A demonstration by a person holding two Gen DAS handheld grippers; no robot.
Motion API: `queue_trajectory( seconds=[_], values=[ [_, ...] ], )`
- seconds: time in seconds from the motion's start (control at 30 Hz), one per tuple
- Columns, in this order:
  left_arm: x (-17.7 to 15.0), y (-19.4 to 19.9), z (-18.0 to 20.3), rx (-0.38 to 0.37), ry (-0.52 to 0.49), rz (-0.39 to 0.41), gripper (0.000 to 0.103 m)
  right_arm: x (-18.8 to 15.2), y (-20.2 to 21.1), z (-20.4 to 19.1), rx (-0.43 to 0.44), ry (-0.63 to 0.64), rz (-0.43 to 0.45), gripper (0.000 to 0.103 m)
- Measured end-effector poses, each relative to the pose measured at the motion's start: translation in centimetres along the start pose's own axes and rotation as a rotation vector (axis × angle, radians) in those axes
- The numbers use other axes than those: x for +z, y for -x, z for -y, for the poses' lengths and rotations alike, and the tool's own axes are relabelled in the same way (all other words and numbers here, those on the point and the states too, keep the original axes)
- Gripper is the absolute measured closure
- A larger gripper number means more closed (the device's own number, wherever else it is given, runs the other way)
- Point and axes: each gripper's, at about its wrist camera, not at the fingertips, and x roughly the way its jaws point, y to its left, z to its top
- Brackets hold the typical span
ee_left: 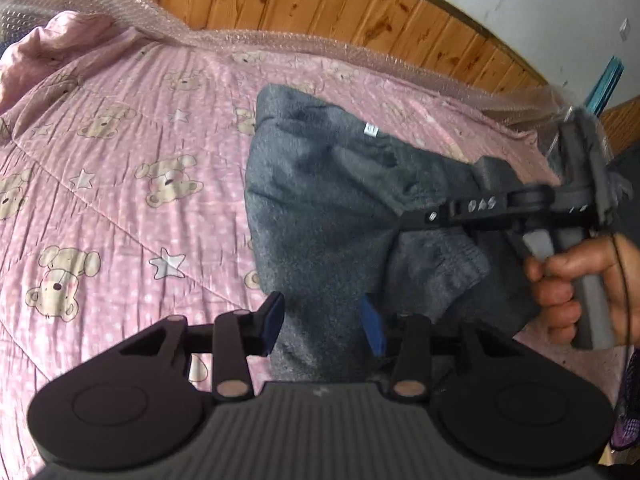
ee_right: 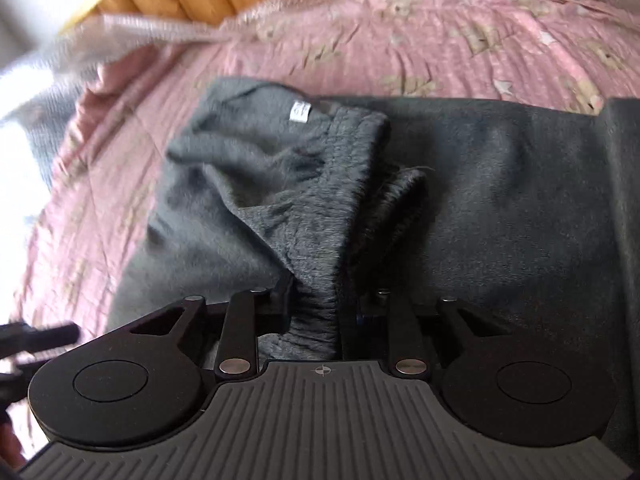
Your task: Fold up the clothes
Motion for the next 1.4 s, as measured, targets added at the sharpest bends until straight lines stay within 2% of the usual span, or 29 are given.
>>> queue_trajectory(
  seconds=[0.03,0.07,0.1,0.23,0.33,0.4,0.43,0.5,0.57,0.6,0.63,0.67,0.8,0.83,0.87,0.93,1.03,1.07,1.1,1.17,1.2,1.23,1.27,1.3,1.37,1.4],
  values=[
    [-0.2,-0.5,-0.1,0.024,0.0,-0.024,0.061,0.1,0.6,0.2,-0.01,-0.019,0.012,0.049],
    [-0.4,-0.9,-0.3,0.049,0.0,-0.047,0.062,0.4,1.2,0.0,-0.025,-0.015,0.035,0.043],
    [-0.6,-0.9,-0.7,0.038,0.031,-0.043,0.062,1.0,1.7,-0.8,-0.045,0.013,0.069,0.035],
    [-0.6,-0.7,-2.9,-0.048,0.208,-0.015,0.059,3.5,4.0,-4.0,-0.125,0.123,0.206,0.037],
    [-0.3,-1.1,-4.2,-0.088,0.32,-0.022,0.059,6.1,3.1,-7.2,-0.149,0.211,0.242,0.037],
    [-0.5,-1.8,-4.6,-0.091,0.364,-0.062,0.06,8.1,2.3,-9.0,-0.13,0.217,0.262,0.037],
    [-0.6,-2.1,-4.8,-0.093,0.385,-0.082,0.062,9.1,1.7,-9.9,-0.109,0.218,0.262,0.031],
    [-0.9,-2.6,-4.5,-0.088,0.358,-0.101,0.069,11.1,-1.4,-12.2,-0.076,0.276,0.194,0.018],
    [-1.1,-2.6,-4.2,-0.09,0.337,-0.111,0.078,12.1,-5.7,-13.9,-0.096,0.376,0.096,0.019],
    [-1.3,-2.7,-4.2,-0.102,0.341,-0.124,0.089,12.2,-7.8,-14.2,-0.114,0.416,0.046,0.034],
    [-1.4,-2.7,-4.2,-0.114,0.344,-0.137,0.09,12.2,-9.7,-14.0,-0.132,0.45,-0.008,0.073],
    [-1.9,-2.6,-4.2,-0.11,0.329,-0.136,0.091,12.4,-10.8,-13.6,-0.136,0.459,-0.032,0.069],
    [-2.5,-2.1,-3.9,-0.095,0.305,-0.139,0.09,13.3,-11.4,-12.3,-0.101,0.432,-0.002,0.07],
    [-2.3,-1.9,-3.7,-0.087,0.283,-0.143,0.089,13.2,-11.2,-12.2,-0.095,0.425,0.007,0.057],
    [-2.2,-1.4,-3.4,-0.088,0.255,-0.137,0.088,13.1,-10.7,-11.6,-0.083,0.395,0.013,0.048],
    [-2.0,0.4,-3.1,-0.082,0.205,-0.093,0.081,13.1,-7.7,-9.1,-0.028,0.279,0.081,0.041],
    [-1.1,2.6,-2.9,-0.078,0.167,-0.005,0.078,10.2,0.5,-5.0,0.041,0.166,0.245,0.04],
    [-0.7,3.2,-2.8,-0.082,0.159,0.024,0.077,8.8,1.9,-4.1,0.047,0.148,0.255,0.041],
    [-0.3,3.8,-2.7,-0.085,0.151,0.053,0.077,7.0,1.9,-3.5,0.038,0.144,0.223,0.044],
    [0.3,1.5,-1.6,-0.075,0.121,0.008,0.076,3.4,1.8,-2.4,0.021,0.136,0.158,0.048],
    [0.6,0.3,-1.0,-0.07,0.106,-0.015,0.075,1.6,1.8,-1.9,0.012,0.132,0.126,0.058],
    [0.9,-0.8,-0.4,-0.065,0.091,-0.038,0.071,-0.2,1.8,-1.3,0.003,0.128,0.093,0.062],
    [1.2,-2.0,0.1,-0.06,0.076,-0.061,0.069,-2.0,1.8,-0.8,-0.006,0.124,0.061,0.062],
    [1.5,-3.1,0.7,-0.055,0.061,-0.084,0.065,-3.4,1.7,-0.3,-0.006,0.116,0.065,0.062],
    [2.0,-4.2,1.8,-0.039,0.022,-0.106,0.068,-5.0,1.9,0.6,0.009,0.079,0.133,0.06],
    [2.2,-4.1,2.3,-0.029,-0.002,-0.104,0.066,-4.9,2.8,0.9,0.016,0.04,0.149,0.05]
  ],
)
